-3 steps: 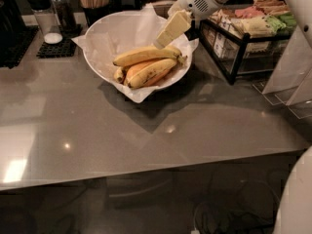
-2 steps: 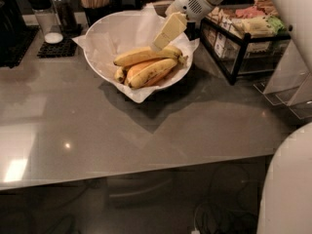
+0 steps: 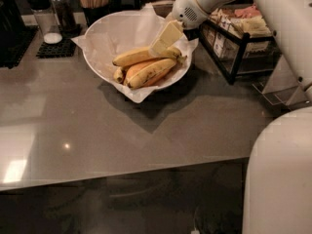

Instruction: Pick banana from white bowl

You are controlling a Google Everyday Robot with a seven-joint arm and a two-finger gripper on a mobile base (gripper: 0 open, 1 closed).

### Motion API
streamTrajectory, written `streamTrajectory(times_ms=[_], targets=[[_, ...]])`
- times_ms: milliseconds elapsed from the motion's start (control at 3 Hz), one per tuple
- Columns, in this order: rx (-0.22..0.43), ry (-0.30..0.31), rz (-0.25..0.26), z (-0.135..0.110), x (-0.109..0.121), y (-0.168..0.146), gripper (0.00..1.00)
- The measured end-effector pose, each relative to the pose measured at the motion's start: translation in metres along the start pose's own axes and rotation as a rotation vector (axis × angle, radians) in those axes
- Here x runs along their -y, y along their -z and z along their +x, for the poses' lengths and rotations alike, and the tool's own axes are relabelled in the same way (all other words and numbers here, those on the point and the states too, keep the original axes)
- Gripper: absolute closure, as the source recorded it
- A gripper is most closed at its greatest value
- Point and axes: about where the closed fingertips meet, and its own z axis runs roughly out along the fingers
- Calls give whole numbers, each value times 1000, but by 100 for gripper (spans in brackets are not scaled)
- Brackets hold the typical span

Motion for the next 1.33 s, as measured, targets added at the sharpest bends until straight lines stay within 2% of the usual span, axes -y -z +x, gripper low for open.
streamTrajectory(times_ms=[667, 1000, 1333], targets=[[-27, -40, -52, 19, -4, -22, 17], [-27, -40, -53, 20, -4, -23, 35], [-30, -43, -56, 21, -4, -25, 44]])
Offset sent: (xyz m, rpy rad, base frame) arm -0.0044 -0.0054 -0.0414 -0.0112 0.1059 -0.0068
